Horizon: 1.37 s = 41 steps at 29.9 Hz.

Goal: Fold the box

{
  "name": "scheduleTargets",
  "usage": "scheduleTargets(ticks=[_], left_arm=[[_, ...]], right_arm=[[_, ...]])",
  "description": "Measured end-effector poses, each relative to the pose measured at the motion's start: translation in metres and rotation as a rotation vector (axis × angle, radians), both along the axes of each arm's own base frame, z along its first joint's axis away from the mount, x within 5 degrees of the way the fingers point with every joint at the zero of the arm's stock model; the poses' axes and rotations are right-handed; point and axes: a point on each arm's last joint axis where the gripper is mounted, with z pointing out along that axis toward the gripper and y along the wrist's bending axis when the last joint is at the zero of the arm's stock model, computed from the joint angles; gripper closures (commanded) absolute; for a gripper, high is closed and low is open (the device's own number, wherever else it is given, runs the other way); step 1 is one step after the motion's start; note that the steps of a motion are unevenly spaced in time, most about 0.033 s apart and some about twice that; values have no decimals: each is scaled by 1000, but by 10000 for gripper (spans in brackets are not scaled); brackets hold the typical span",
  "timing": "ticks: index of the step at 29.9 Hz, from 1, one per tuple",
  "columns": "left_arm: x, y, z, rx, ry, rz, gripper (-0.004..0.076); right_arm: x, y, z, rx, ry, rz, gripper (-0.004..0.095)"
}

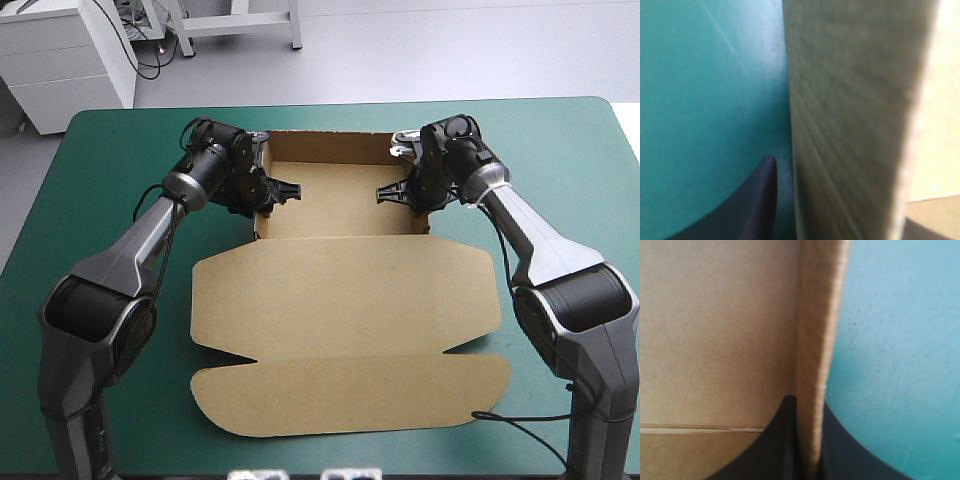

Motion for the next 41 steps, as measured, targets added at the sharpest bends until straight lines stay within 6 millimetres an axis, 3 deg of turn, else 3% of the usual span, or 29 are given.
scheduleTargets(ticks=[10,28,32,35,41], left_arm=[[12,-2,-25,47,46,-9,731],[18,-3,-16,48,43,-13,727],[18,-3,-17,52,44,-23,719],[19,-4,-18,54,36,-37,676],[21,-4,-16,56,9,-65,510]], right_arm=[[3,2,-2,15,-13,-2,927],[6,1,-5,18,-13,-5,908],[6,1,-6,18,-12,-5,814],[6,0,-7,9,-15,3,673],[9,1,-15,-11,4,15,428]])
